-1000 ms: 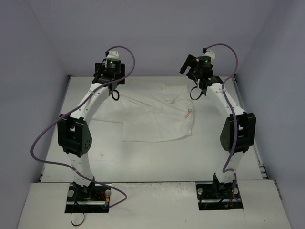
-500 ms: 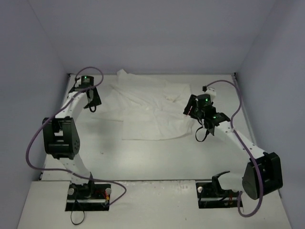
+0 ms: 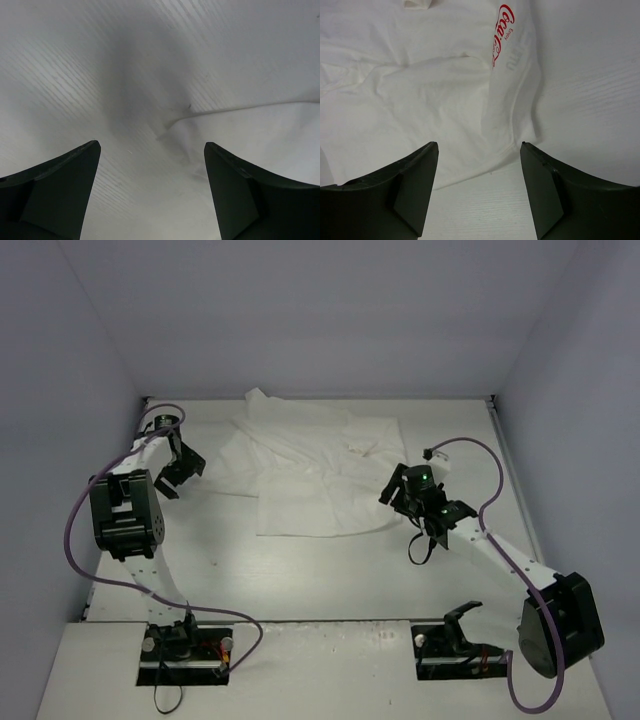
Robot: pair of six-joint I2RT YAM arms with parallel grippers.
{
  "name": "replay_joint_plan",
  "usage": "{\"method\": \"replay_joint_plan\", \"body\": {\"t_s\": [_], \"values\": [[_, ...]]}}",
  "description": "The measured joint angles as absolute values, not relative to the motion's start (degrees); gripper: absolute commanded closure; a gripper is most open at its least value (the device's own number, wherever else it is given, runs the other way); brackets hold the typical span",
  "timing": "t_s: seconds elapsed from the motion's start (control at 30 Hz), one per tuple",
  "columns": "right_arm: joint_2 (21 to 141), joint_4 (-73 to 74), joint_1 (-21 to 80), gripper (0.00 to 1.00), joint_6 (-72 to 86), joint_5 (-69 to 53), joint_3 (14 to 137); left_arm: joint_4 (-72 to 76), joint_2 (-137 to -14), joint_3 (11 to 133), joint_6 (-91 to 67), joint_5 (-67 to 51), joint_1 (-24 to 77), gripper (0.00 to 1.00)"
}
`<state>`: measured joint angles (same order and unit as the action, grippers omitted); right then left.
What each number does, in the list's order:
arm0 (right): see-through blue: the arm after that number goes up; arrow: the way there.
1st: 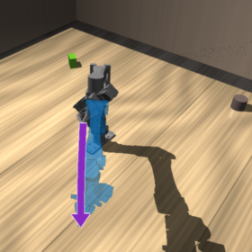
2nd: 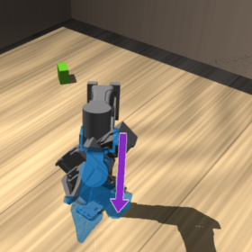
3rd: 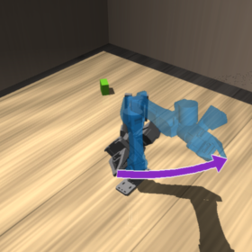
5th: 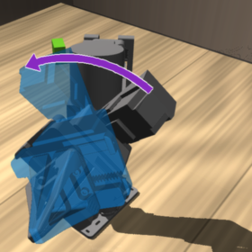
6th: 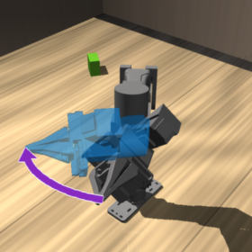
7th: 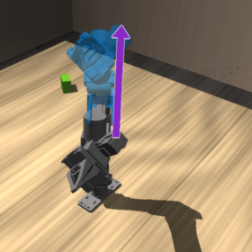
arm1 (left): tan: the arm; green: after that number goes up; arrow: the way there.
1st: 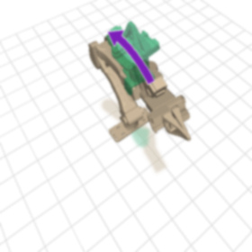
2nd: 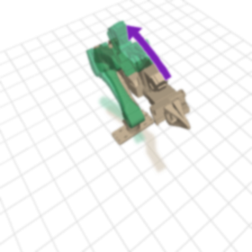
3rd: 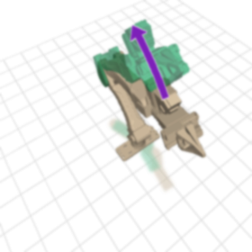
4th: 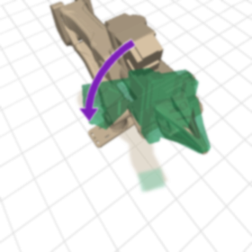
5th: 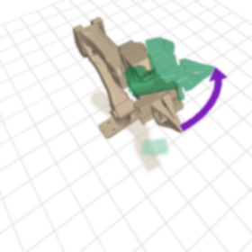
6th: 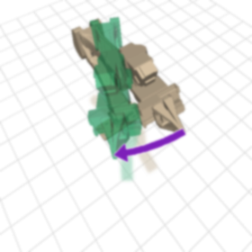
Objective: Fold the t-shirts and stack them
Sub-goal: Flatten out the tshirt
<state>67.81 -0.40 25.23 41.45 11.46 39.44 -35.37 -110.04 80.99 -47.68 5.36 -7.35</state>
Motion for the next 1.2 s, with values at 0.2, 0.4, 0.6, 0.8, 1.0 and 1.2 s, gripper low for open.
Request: {"method": "replay_joint_plan", "body": {"t_s": [0.2, 0.4, 0.6, 0.8, 1.0, 1.2], "values": [[67.8, -1.1, 25.2, 0.36, 41.7, 11.4, 39.4, -34.9, -110.0, 80.4, -54.2, 2.9, -6.7, 0.19], [67.8, -1.4, 25.2, 0.36, 41.8, 11.4, 39.4, -34.0, -111.3, 79.6, -58.0, 2.1, -6.4, 0.26], [67.8, -2.0, 25.2, 0.35, 41.9, 11.4, 38.7, -32.8, -111.5, 78.8, -60.1, 2.0, -6.3, 0.54], [67.7, -2.2, 25.2, 0.35, 42.0, 11.5, 37.7, -32.0, -111.5, 77.9, -61.3, 2.8, -6.3, 0.97], [66.6, -2.3, 25.2, 0.24, 41.9, 12.2, 37.0, -30.3, -110.5, 76.1, -61.9, 2.8, -6.1, 1.00], [68.9, -1.9, 25.0, 0.28, 42.7, 13.1, 37.0, -28.2, -104.6, 69.7, -61.7, 2.5, -5.9, 1.00]]}}
